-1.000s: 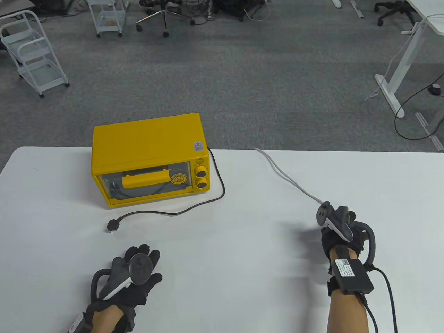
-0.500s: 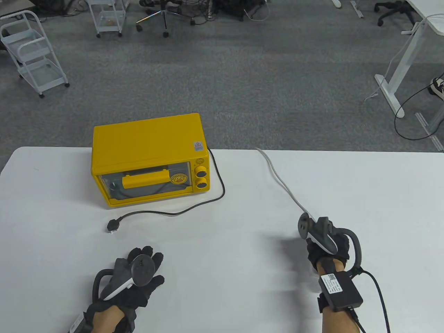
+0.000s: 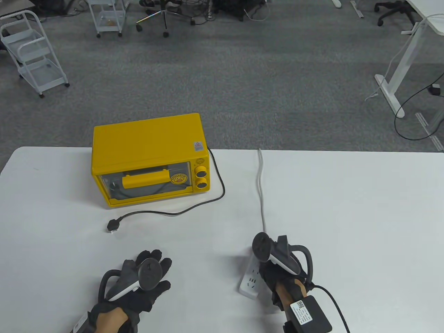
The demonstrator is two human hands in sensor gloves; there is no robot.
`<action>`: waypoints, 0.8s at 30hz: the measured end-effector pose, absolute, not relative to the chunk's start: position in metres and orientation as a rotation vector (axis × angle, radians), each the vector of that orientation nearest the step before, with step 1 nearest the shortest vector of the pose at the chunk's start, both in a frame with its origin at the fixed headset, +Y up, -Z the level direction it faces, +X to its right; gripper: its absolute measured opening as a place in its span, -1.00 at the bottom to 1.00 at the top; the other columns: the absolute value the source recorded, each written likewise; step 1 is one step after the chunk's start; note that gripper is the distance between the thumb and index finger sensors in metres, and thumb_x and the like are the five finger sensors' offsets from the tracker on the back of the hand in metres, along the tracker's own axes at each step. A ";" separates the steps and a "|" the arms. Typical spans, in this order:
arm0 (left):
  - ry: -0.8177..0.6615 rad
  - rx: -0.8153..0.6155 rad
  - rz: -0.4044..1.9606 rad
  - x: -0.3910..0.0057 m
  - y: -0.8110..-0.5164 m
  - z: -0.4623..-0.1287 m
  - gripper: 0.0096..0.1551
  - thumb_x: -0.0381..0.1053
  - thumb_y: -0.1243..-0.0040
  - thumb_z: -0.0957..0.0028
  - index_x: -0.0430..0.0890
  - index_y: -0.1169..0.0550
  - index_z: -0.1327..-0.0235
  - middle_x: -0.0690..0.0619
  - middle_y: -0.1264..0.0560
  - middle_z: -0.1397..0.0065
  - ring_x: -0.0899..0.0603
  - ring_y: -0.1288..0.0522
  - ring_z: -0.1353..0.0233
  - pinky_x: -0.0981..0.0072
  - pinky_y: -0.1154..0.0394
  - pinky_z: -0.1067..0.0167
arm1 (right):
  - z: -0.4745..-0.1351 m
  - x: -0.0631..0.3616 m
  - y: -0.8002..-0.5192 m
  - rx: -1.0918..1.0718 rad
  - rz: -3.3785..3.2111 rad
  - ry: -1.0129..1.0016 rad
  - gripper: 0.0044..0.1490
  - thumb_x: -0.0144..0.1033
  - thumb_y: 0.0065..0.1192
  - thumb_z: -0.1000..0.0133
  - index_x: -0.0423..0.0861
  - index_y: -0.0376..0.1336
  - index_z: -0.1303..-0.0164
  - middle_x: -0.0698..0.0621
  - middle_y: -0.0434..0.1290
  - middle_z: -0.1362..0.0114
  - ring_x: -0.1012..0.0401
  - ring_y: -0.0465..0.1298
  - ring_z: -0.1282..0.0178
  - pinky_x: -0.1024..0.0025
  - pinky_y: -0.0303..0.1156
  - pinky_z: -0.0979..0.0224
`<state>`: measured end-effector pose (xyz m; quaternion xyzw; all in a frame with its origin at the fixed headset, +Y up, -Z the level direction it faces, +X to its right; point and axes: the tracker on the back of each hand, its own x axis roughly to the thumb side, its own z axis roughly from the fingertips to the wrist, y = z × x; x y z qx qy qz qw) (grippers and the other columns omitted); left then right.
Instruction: Plug the oven into the power strip
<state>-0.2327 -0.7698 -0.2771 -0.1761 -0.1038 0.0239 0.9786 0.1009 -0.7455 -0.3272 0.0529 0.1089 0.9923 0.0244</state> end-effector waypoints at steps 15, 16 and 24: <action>-0.183 -0.385 0.068 -0.240 -0.772 -0.280 -0.13 0.34 0.03 0.04 0.25 -0.24 -0.66 0.09 -0.01 -0.89 -0.29 0.00 -0.83 -0.40 -0.04 -0.58 | -0.307 0.022 -0.748 0.476 3.187 0.422 -0.11 -0.24 0.34 -0.02 0.03 0.10 -0.60 -0.06 0.37 -0.53 0.08 0.52 -0.42 -0.03 0.41 -0.47; -0.180 -0.379 0.067 -0.241 -0.770 -0.279 -0.13 0.34 0.03 0.04 0.25 -0.24 -0.66 0.09 -0.01 -0.89 -0.29 0.00 -0.83 -0.40 -0.04 -0.58 | -0.304 0.020 -0.749 0.485 3.203 0.369 -0.10 -0.19 0.33 0.01 0.03 0.11 -0.60 -0.05 0.40 -0.49 0.11 0.54 -0.37 -0.01 0.43 -0.45; -0.139 -0.343 0.107 -0.255 -0.769 -0.284 -0.14 0.33 0.02 0.03 0.25 -0.25 -0.65 0.09 -0.03 -0.89 -0.28 -0.01 -0.83 -0.40 -0.04 -0.58 | -0.301 0.015 -0.756 0.419 3.286 0.166 -0.19 -0.06 0.32 0.03 0.18 0.20 -0.51 -0.01 0.56 -0.18 0.22 0.63 -0.06 0.04 0.51 -0.32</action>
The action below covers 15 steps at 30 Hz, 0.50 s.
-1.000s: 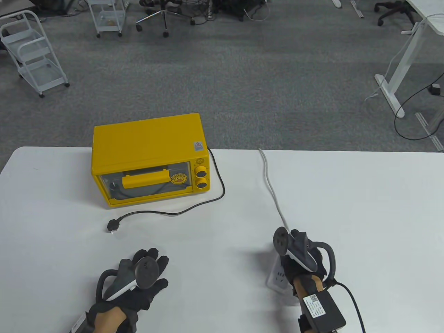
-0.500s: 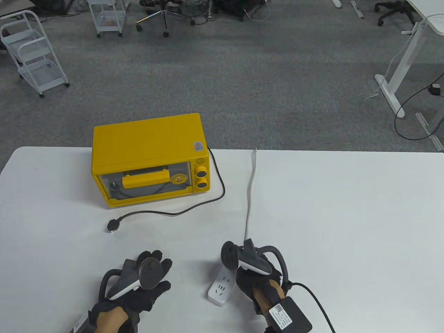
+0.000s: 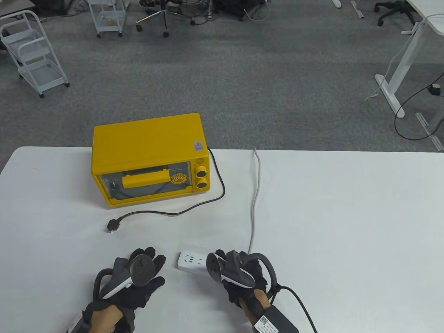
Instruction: Plug the oven into the power strip
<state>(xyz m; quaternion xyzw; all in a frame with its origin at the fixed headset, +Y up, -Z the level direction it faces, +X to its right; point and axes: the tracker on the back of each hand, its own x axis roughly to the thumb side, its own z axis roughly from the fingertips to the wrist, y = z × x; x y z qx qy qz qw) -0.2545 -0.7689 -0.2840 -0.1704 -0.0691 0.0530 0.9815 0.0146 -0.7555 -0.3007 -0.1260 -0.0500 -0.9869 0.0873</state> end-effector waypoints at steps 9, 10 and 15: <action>0.078 -0.084 0.059 -0.310 -0.746 -0.316 -0.22 0.24 -0.04 -0.03 0.31 -0.27 -0.64 0.15 0.00 -0.90 -0.27 0.01 -0.84 -0.40 -0.04 -0.60 | -0.303 0.015 -0.756 -0.352 -2.970 -0.170 -0.20 -0.08 0.32 0.04 0.20 0.21 -0.50 -0.03 0.55 -0.18 0.20 0.62 -0.06 0.02 0.50 -0.33; 0.098 -0.079 0.022 -0.315 -0.746 -0.323 -0.23 0.23 -0.04 -0.04 0.34 -0.27 -0.63 0.16 0.01 -0.90 -0.26 0.03 -0.85 -0.40 -0.03 -0.61 | -0.303 0.015 -0.756 -0.349 -2.970 -0.173 -0.20 -0.08 0.32 0.03 0.21 0.21 -0.50 -0.02 0.55 -0.18 0.20 0.62 -0.06 0.02 0.50 -0.33; 0.135 -0.170 -0.076 -0.323 -0.757 -0.348 -0.24 0.21 -0.04 -0.06 0.41 -0.22 -0.62 0.07 0.10 -0.90 -0.37 0.03 -0.83 -0.40 -0.06 -0.61 | -0.303 0.016 -0.755 -0.308 -2.994 -0.199 -0.20 -0.08 0.32 0.03 0.22 0.21 -0.50 -0.03 0.54 -0.20 0.20 0.61 -0.08 0.01 0.49 -0.34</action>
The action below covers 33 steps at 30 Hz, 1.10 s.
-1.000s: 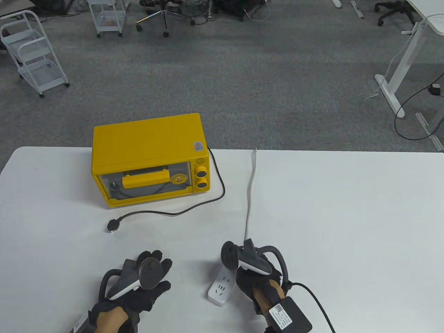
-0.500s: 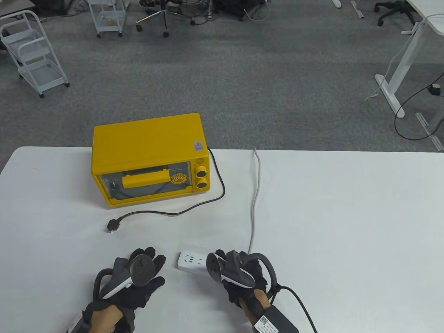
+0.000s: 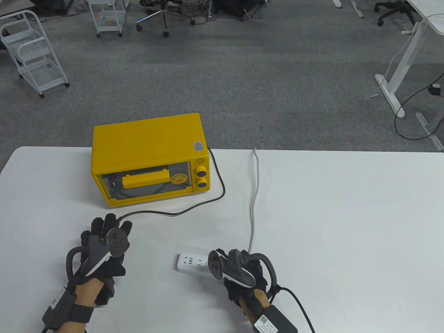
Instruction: Plug the oven into the power strip
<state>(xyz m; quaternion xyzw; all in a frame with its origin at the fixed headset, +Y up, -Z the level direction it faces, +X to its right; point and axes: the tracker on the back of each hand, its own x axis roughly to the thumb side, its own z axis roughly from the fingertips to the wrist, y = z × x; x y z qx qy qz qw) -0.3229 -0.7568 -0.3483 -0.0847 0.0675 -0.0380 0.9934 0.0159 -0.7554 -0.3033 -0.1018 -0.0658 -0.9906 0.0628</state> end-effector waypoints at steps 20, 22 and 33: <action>0.100 -0.223 -0.230 -0.302 -0.763 -0.383 -0.32 0.10 -0.32 0.01 0.22 -0.34 -0.41 0.05 -0.07 -0.74 -0.12 -0.44 -0.52 -0.06 -0.45 -0.47 | -0.304 0.016 -0.756 -0.297 -2.996 -0.213 -0.21 -0.08 0.32 0.01 0.22 0.20 -0.51 -0.03 0.52 -0.22 0.19 0.60 -0.10 0.01 0.48 -0.35; 0.064 -0.202 -0.177 -0.298 -0.757 -0.375 -0.33 0.12 -0.29 0.00 0.21 -0.33 -0.41 0.19 -0.05 -0.75 -0.09 -0.48 -0.46 0.00 -0.51 -0.41 | -0.304 0.015 -0.756 -0.295 -2.996 -0.212 -0.20 -0.08 0.32 0.00 0.22 0.19 -0.52 -0.04 0.52 -0.22 0.19 0.60 -0.10 0.01 0.48 -0.36; -0.127 -0.083 0.391 -0.276 -0.728 -0.319 -0.34 0.12 -0.40 0.09 0.15 -0.47 -0.33 0.03 -0.28 -0.69 0.04 -0.61 -0.41 0.13 -0.64 -0.37 | -0.303 0.015 -0.757 -0.295 -2.993 -0.201 -0.20 -0.08 0.31 0.00 0.21 0.19 -0.52 -0.04 0.52 -0.22 0.19 0.60 -0.10 0.00 0.48 -0.36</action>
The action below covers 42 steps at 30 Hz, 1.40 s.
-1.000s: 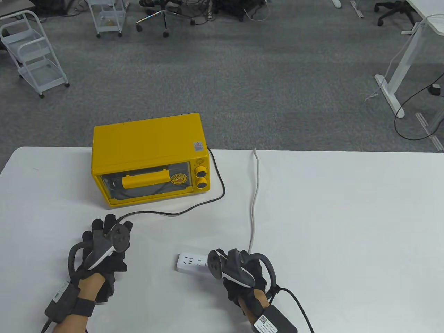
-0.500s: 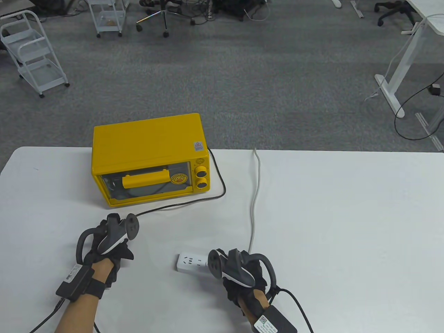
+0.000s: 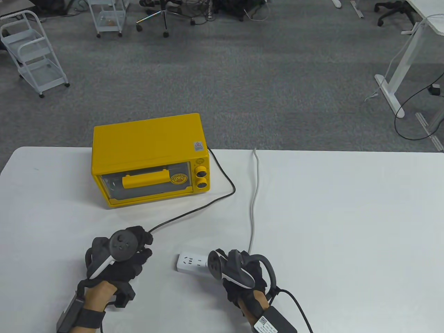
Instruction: Plug the oven into the power strip
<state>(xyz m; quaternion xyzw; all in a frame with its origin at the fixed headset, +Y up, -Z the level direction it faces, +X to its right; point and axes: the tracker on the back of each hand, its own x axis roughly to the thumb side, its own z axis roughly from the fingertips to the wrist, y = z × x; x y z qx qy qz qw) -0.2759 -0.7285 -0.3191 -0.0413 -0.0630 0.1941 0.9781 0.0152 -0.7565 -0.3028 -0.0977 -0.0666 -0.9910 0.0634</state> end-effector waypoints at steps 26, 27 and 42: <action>-0.336 -0.193 0.620 -0.231 -0.726 -0.311 -0.21 0.01 -0.34 0.14 0.09 -0.47 -0.50 0.06 -0.61 -0.55 0.07 -0.79 -0.26 0.22 -0.75 -0.27 | -0.301 0.014 -0.758 -0.298 -2.994 -0.195 -0.20 -0.08 0.29 -0.01 0.20 0.18 -0.53 -0.04 0.51 -0.23 0.19 0.59 -0.11 0.00 0.47 -0.36; -0.320 -0.162 0.586 -0.229 -0.725 -0.310 -0.20 0.04 -0.32 0.15 0.00 -0.48 -0.49 0.04 -0.64 -0.49 0.09 -0.80 -0.19 0.21 -0.76 -0.23 | -0.301 0.014 -0.758 -0.298 -2.995 -0.196 -0.20 -0.08 0.30 -0.01 0.20 0.18 -0.53 -0.04 0.51 -0.23 0.19 0.59 -0.11 0.00 0.47 -0.36; -0.318 -0.077 0.196 -0.196 -0.735 -0.313 -0.25 0.18 -0.35 0.31 0.28 -0.62 -0.32 0.07 -0.81 -0.12 0.24 -0.77 0.19 0.30 -0.84 0.11 | -0.301 0.015 -0.758 -0.301 -2.998 -0.200 -0.20 -0.08 0.29 -0.01 0.20 0.18 -0.53 -0.04 0.51 -0.23 0.19 0.59 -0.11 0.00 0.47 -0.36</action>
